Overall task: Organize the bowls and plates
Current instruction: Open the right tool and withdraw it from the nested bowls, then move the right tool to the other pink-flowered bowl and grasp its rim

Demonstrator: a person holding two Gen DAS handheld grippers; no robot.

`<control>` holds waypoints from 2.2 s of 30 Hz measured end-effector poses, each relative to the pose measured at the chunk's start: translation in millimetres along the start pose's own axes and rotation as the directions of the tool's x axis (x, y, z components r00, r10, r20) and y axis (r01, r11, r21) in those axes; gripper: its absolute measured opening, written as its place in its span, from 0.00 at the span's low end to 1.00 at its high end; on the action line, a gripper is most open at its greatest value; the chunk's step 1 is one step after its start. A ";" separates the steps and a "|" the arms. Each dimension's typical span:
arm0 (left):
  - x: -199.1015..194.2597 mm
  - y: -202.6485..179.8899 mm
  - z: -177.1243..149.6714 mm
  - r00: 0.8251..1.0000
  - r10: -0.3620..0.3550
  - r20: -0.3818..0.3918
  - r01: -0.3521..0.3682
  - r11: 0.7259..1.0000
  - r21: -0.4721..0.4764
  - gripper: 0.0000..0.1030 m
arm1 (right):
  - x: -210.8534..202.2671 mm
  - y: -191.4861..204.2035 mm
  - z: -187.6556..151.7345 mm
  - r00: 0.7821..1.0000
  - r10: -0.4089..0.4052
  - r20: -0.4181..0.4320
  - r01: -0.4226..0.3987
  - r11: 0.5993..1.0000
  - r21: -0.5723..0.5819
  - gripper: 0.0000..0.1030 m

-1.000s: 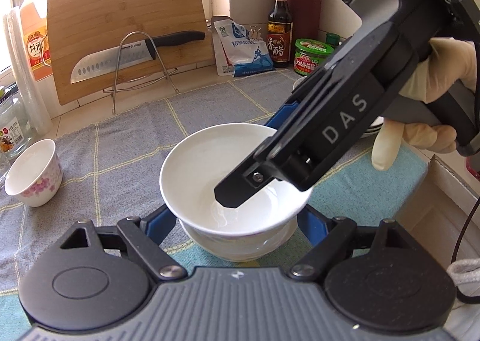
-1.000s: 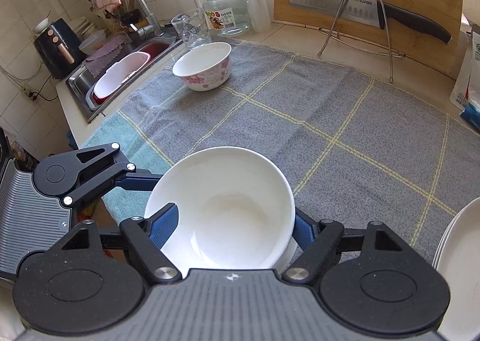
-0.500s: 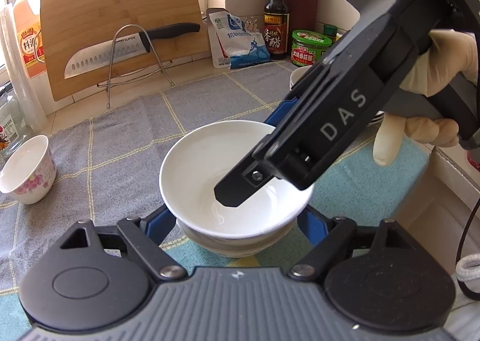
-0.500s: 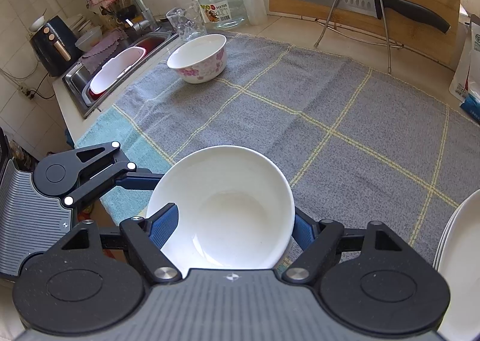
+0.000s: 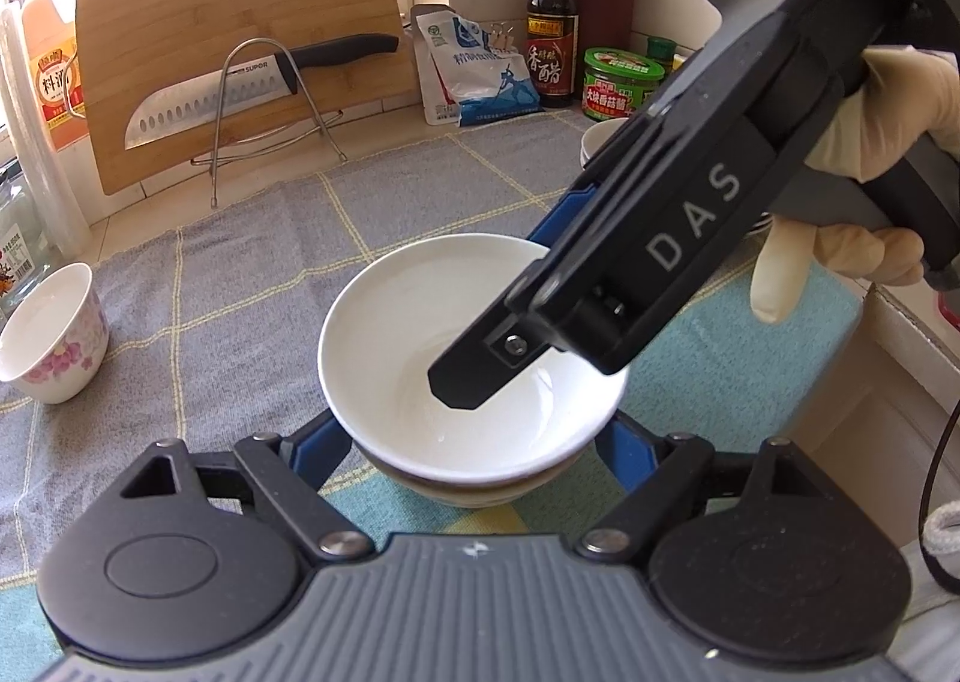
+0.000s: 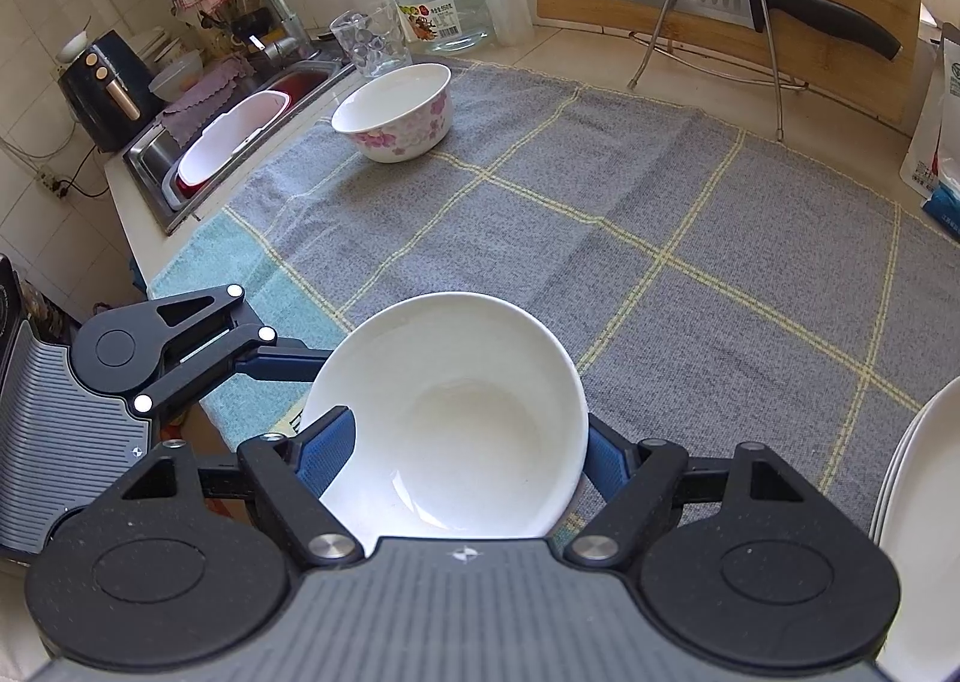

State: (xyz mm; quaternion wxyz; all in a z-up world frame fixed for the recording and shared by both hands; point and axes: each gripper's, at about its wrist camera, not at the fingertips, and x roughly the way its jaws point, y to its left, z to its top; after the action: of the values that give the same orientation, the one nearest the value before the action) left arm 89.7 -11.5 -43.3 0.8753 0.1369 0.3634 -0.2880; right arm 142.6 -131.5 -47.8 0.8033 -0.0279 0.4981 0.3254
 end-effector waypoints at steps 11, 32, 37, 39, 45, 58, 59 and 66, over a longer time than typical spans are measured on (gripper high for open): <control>-3.4 -1.1 -1.2 1.000 -0.005 0.019 0.005 1.000 0.012 0.93 | -5.6 4.9 5.8 0.999 -0.011 0.033 0.012 1.000 -0.029 0.94; -37.9 48.1 -17.1 0.990 0.105 0.092 -0.098 0.992 -0.078 0.96 | 7.3 41.2 37.9 0.998 -0.038 0.048 0.046 0.985 -0.164 1.00; -38.6 82.6 -25.8 0.973 0.213 0.091 -0.200 0.970 -0.135 0.96 | 19.5 54.2 58.2 0.998 -0.038 0.055 0.049 0.979 -0.200 1.00; -35.8 100.4 -30.3 0.963 0.256 0.083 -0.240 0.957 -0.163 0.96 | 25.0 59.4 69.0 0.997 -0.045 0.060 0.057 0.975 -0.215 1.00; -29.6 149.9 -42.7 0.938 0.332 0.097 -0.304 0.925 -0.227 0.96 | 50.3 72.2 111.5 0.996 -0.055 0.069 0.071 0.963 -0.259 1.00; 20.6 212.9 -40.3 0.937 0.333 0.109 -0.305 0.927 -0.217 0.96 | 128.4 72.6 198.5 0.997 -0.068 0.021 0.071 0.963 -0.262 1.00; 24.1 215.2 -39.8 0.937 0.331 0.108 -0.304 0.929 -0.213 0.96 | 135.0 70.4 203.4 0.998 -0.066 0.014 0.068 0.965 -0.255 1.00; 38.7 229.4 -35.4 0.942 0.312 0.125 -0.278 0.931 -0.235 0.95 | 170.6 53.3 226.0 0.999 -0.029 -0.013 0.026 0.981 -0.192 0.99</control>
State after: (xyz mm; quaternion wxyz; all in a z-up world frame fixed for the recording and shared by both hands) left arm 230.5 171.5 -88.7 0.9447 0.0714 0.2960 -0.1222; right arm 339.9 78.3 -59.0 0.7974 -0.1146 0.4702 0.3604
